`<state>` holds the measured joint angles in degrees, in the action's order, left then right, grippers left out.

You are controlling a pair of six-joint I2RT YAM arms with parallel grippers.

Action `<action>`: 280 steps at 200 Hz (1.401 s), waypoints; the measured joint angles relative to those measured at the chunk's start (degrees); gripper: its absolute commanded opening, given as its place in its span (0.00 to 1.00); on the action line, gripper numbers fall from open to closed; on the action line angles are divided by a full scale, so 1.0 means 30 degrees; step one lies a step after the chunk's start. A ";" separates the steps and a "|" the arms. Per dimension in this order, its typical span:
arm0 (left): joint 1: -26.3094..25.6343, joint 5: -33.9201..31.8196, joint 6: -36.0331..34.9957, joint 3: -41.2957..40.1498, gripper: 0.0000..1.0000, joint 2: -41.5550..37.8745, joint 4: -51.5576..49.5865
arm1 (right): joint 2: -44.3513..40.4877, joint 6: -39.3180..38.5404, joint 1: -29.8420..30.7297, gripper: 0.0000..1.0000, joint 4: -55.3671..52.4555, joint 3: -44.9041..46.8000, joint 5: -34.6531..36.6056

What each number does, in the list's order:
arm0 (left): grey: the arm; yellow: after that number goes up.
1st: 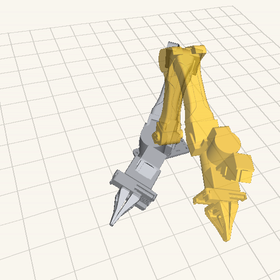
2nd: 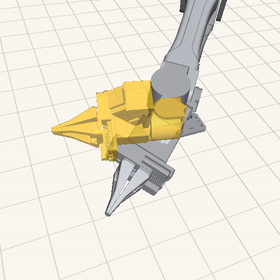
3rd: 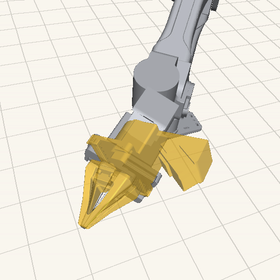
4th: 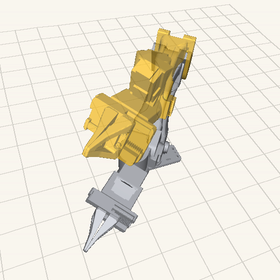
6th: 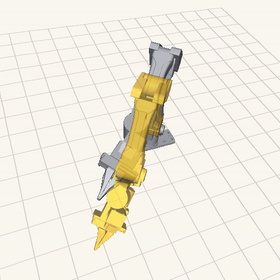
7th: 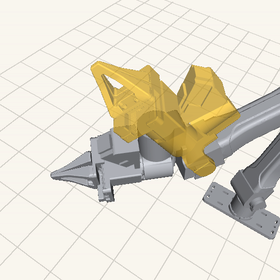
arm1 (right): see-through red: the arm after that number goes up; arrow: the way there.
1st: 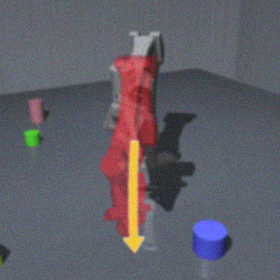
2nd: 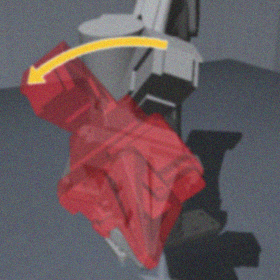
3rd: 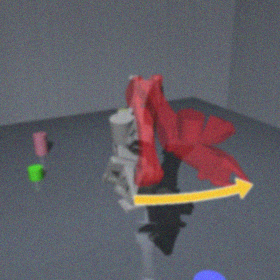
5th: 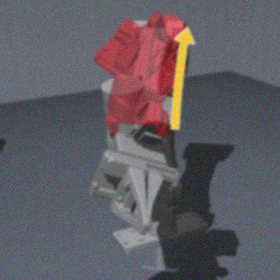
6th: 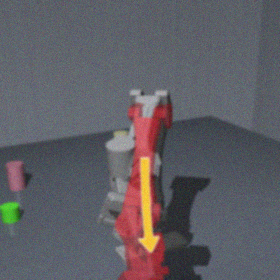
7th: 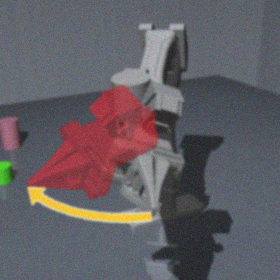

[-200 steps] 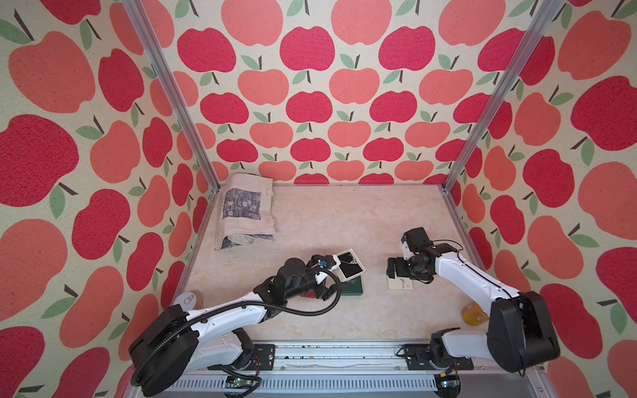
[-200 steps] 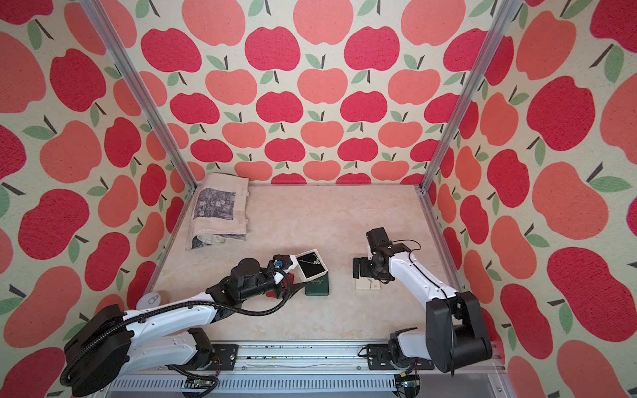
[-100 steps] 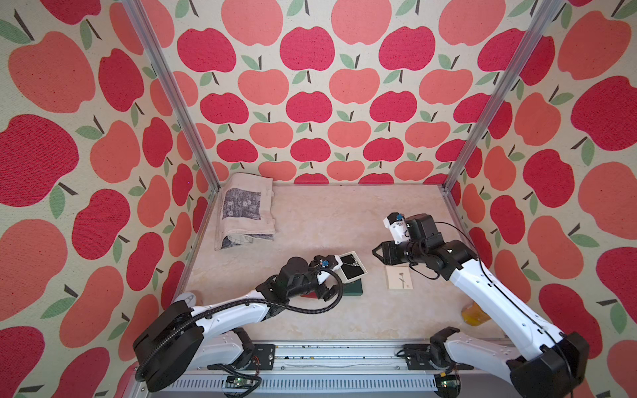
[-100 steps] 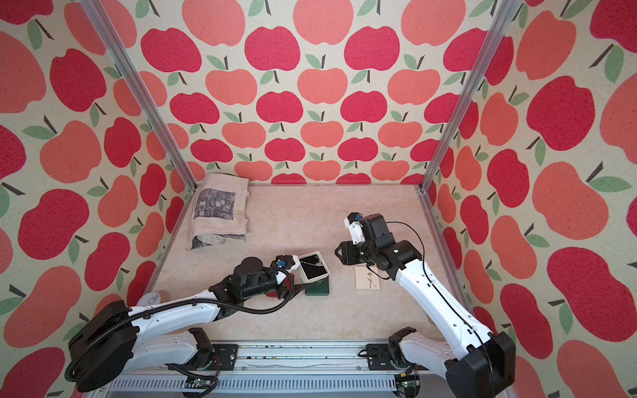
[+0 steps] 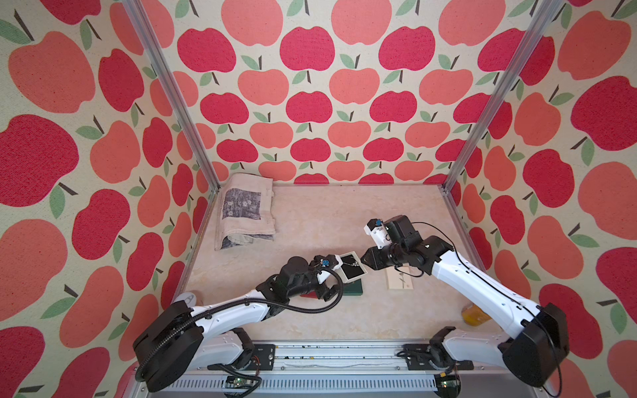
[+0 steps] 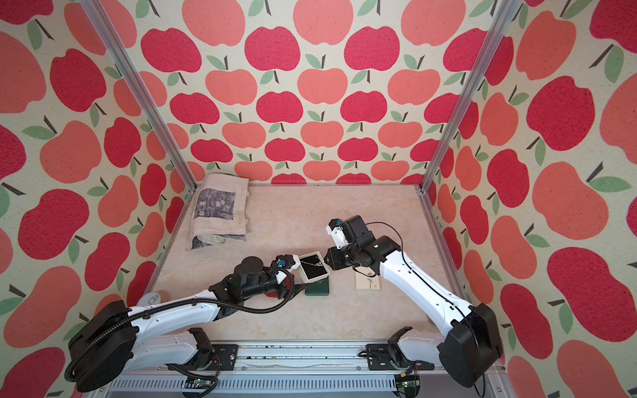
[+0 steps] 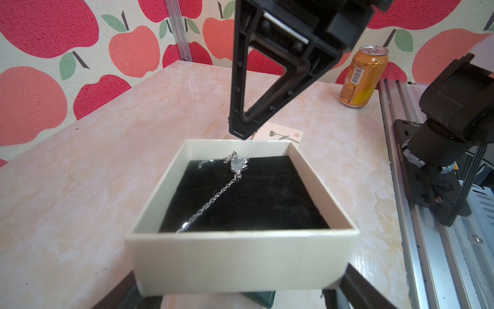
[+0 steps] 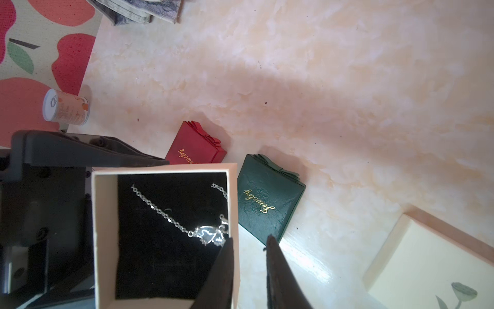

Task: Take the necklace out of the lift-off lid jewelry box
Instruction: Place the lid at the center of the board, then place the jewelry box at the center of the board.

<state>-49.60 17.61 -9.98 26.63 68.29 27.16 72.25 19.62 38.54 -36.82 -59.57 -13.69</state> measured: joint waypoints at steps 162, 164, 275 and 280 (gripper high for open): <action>-0.0051 -0.0160 -0.0073 0.0000 0.65 0.0000 -0.0015 | 0.0036 0.0219 0.0656 0.14 0.0415 0.0226 -0.0211; -0.0051 -0.0175 -0.0073 0.0000 0.65 0.0000 -0.0007 | 0.0036 0.0226 0.0656 0.14 0.0423 0.0240 -0.0204; -0.0051 -0.0350 -0.0066 0.0044 0.77 0.0007 0.0029 | 0.0029 0.0437 0.0678 0.00 0.0415 0.0481 -0.0102; -0.0051 -0.0386 -0.0058 0.0080 0.79 0.0015 0.0007 | 0.0029 0.0437 0.0692 0.00 0.0415 0.0481 -0.0051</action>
<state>-49.76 16.45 -10.15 26.87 68.34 27.18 72.34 20.93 40.62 -35.57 -58.13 -13.85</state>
